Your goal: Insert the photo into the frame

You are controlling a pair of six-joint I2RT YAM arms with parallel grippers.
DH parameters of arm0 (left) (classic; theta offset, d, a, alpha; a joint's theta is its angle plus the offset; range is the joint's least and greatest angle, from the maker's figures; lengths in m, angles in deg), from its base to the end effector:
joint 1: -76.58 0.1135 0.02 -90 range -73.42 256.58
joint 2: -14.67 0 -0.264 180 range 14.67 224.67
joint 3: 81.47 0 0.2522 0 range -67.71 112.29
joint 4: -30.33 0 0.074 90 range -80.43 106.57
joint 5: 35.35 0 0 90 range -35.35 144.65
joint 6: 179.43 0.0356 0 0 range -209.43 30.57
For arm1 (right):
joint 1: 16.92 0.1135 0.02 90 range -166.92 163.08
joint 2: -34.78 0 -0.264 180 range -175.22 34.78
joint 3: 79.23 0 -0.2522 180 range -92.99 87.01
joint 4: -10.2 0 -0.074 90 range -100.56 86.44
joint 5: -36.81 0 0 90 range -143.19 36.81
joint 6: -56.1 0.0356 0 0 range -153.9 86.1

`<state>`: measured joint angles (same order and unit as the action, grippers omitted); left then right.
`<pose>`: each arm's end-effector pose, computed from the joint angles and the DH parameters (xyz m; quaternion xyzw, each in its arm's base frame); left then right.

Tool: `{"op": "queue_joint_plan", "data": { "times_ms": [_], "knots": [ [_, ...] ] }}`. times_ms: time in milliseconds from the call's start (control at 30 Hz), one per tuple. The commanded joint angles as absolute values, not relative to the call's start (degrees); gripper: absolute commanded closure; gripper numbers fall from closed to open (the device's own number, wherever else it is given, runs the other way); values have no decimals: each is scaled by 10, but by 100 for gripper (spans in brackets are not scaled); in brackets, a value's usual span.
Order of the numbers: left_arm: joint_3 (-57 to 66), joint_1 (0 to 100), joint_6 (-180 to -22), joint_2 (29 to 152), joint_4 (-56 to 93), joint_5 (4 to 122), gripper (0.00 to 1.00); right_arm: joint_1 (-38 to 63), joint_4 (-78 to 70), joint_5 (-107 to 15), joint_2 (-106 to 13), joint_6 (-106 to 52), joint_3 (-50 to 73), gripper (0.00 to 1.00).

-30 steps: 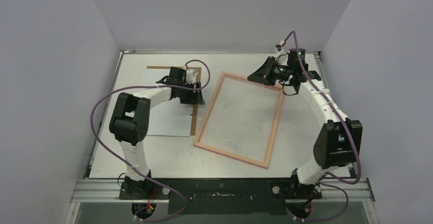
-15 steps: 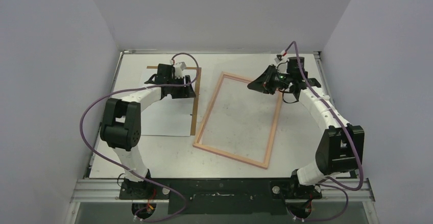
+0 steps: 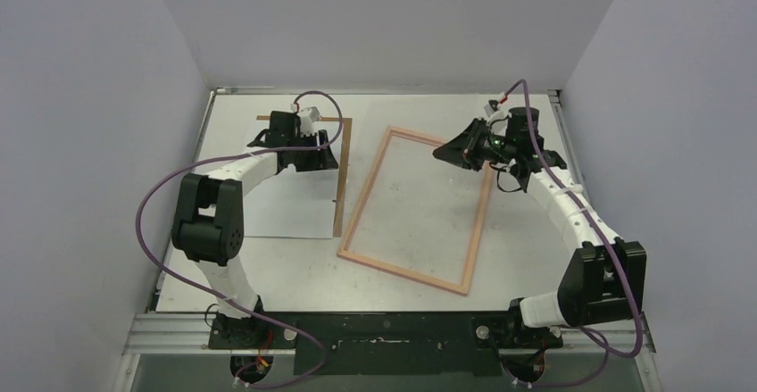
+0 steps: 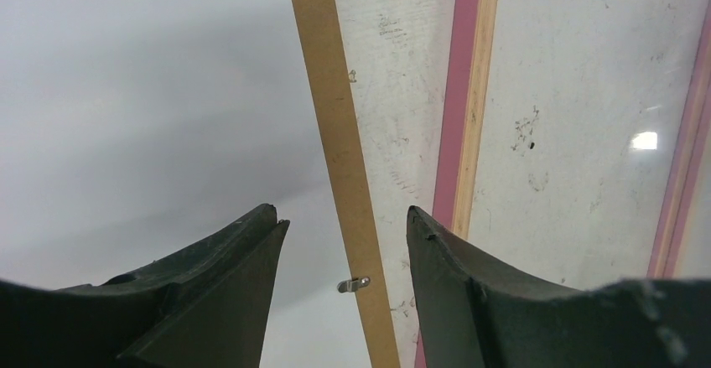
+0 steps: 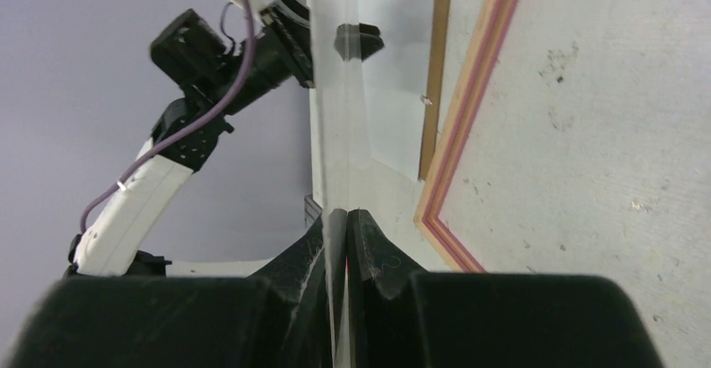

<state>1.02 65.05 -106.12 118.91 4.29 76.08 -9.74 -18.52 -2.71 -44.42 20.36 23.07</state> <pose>0.3807 -0.0909 0.1966 0.0256 0.9187 -0.2545 0.3008 0.3003 0.0655 0.3176 0.1184 0.8038 0.5481 0.1987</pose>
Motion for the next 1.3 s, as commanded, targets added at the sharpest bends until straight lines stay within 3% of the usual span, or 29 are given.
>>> {"op": "queue_joint_plan", "data": {
  "times_ms": [0,600,1267],
  "knots": [
    [10,650,-1051,1166,52,770,46,-98,-155,-26,-463,192,286,95],
    [6,582,-1030,1188,70,765,46,-152,-223,-91,-564,35,277,95],
    [33,545,-1023,1237,73,750,50,-184,-194,-87,-579,21,335,95]
  ]
}}
